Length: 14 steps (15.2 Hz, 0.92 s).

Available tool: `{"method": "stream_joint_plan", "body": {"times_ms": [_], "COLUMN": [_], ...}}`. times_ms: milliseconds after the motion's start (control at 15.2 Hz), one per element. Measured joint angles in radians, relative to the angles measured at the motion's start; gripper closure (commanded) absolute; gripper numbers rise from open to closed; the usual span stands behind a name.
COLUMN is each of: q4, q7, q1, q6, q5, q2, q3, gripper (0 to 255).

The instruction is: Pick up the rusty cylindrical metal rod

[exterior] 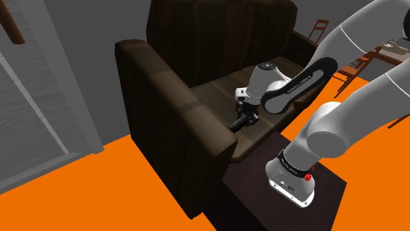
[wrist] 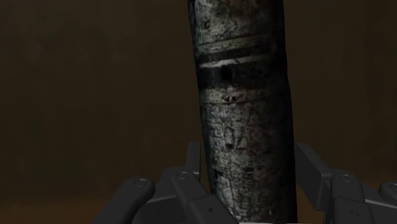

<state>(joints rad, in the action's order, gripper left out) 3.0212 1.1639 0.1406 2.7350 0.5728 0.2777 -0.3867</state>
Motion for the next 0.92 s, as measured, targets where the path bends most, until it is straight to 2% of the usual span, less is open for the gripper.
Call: {"method": "stream_joint_plan", "body": {"times_ms": [396, 924], "q4": [-0.001, -0.006], "q7": [0.004, 0.049], "q1": [0.003, 0.021], "q6": [-0.013, -0.199], "q5": [-0.006, -0.061], "q2": [0.012, 0.193], "q3": [0.0, 0.007], "gripper": [255, 255]}}
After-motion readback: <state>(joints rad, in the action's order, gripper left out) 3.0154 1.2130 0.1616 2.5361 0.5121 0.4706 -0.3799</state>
